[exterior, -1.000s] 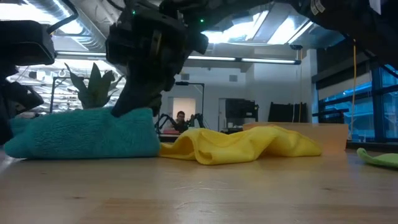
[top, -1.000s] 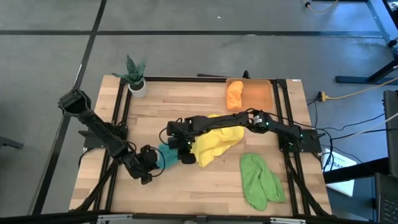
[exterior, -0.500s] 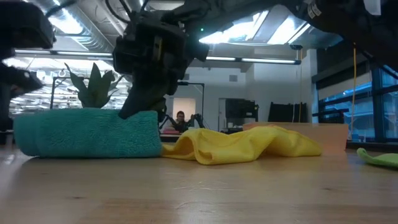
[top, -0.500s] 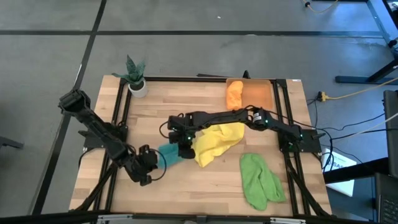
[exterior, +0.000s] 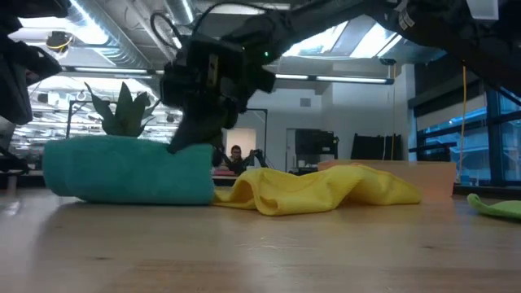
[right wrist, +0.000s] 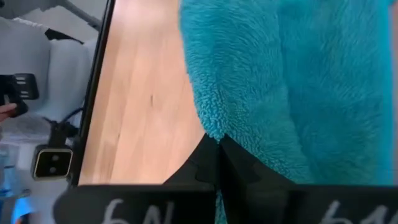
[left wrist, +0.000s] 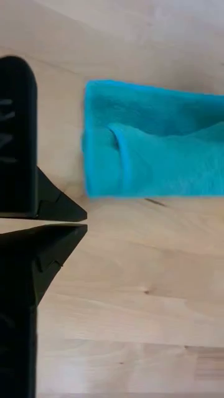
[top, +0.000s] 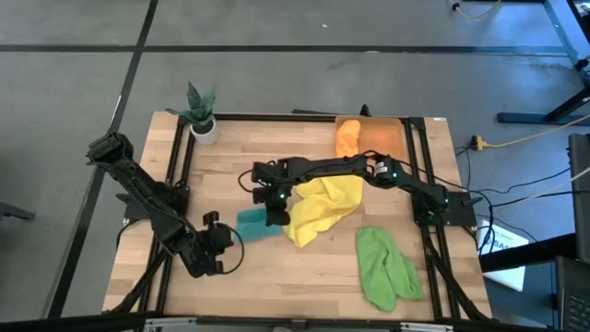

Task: Roll microfiber towels into tight, uniform cylinder then place into a basket
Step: Roll the blue microfiber towel

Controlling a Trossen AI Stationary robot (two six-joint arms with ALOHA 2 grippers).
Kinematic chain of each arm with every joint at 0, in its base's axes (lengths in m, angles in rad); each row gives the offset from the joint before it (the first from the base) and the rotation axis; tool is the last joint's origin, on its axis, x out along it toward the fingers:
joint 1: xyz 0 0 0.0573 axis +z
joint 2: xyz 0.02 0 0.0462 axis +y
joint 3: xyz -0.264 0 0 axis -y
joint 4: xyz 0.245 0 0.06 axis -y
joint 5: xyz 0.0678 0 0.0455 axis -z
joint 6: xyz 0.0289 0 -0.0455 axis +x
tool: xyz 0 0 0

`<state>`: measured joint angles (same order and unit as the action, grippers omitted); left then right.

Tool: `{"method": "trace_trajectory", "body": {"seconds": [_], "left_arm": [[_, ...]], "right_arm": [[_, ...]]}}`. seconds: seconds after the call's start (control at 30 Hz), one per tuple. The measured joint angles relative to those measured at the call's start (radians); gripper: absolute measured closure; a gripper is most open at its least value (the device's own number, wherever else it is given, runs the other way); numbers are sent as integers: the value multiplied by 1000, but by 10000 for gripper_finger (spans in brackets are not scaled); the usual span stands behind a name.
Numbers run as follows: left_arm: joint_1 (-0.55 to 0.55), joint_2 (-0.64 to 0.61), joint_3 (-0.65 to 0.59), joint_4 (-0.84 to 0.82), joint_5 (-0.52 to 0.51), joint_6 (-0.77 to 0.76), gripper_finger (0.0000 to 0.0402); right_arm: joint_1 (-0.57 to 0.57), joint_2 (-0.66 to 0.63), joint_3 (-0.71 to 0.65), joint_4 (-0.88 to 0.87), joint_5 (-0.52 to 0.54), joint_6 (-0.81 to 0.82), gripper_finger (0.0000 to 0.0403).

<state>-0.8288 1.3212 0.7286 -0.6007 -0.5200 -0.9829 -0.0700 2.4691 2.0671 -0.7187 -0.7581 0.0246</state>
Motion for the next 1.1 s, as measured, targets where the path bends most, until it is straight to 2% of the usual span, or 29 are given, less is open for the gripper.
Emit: {"method": "trace_trajectory", "body": {"seconds": [0.23,0.47,0.77,0.97,1.1], "left_arm": [[5,0,0,-21,-24,0,400],[46,0,-17,-19,-208,91,395],[141,0,-113,167,-208,238,400],[181,0,-160,308,-127,312,401],[188,0,-190,377,-116,329,399]], "right_arm": [[1,0,-67,42,-4,24,398],[1,0,-78,87,51,45,399],[1,0,-78,88,57,45,398],[1,0,-78,88,57,45,398],[1,0,-78,91,57,43,398]]}}
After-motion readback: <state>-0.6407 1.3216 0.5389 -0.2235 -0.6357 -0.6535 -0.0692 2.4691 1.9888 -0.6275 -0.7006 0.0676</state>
